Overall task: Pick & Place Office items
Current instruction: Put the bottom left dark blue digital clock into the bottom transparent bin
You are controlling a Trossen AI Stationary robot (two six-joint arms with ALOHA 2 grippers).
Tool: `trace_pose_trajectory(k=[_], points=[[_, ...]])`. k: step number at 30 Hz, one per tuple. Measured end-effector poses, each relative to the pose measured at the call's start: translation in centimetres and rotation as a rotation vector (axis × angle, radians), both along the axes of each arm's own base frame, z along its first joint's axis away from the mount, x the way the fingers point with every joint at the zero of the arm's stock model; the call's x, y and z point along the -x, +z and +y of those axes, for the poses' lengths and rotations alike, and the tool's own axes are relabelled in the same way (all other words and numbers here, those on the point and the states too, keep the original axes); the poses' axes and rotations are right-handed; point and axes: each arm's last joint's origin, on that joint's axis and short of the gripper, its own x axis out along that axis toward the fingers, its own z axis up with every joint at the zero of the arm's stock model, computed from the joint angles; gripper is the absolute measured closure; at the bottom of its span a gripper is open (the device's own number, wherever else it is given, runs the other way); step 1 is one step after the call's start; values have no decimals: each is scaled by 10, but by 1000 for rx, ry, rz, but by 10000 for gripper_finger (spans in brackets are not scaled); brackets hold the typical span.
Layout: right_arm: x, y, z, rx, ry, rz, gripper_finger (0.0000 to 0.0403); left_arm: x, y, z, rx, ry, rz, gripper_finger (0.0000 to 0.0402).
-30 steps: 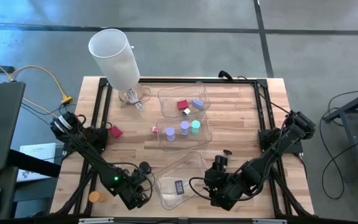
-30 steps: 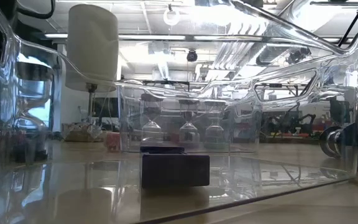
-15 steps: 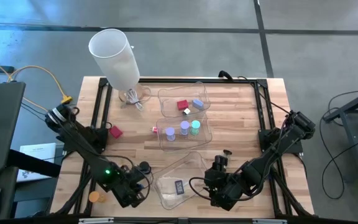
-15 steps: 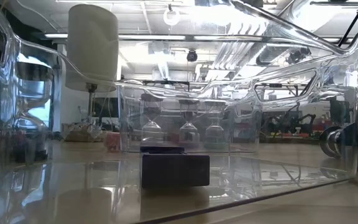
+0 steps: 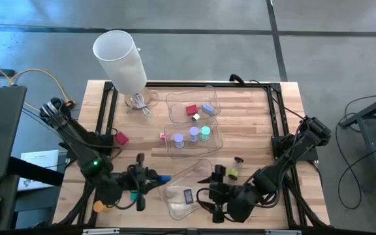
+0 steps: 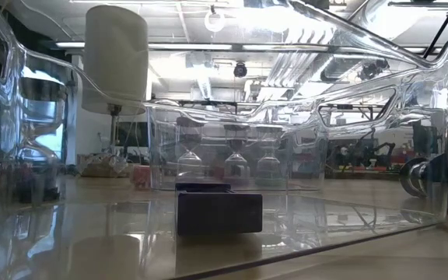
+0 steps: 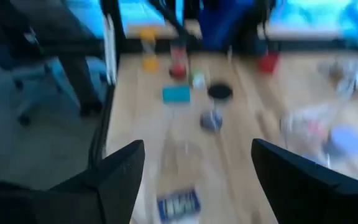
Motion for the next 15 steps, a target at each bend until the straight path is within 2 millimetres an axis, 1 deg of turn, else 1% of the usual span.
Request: trace_pose_trajectory(k=[4, 8, 10, 15], points=[[-9, 11, 1, 19, 37, -105, 117, -15, 12, -12, -116, -65, -152, 353], [-15, 18, -3, -5, 26, -174, 117, -23, 20, -21, -187, -113, -284, 353], [-18, 21, -5, -13, 22, -197, 117, -25, 20, -24, -216, -115, -310, 353], [-25, 26, -10, -20, 17, -244, 117, -34, 15, -31, -223, -107, -346, 353]])
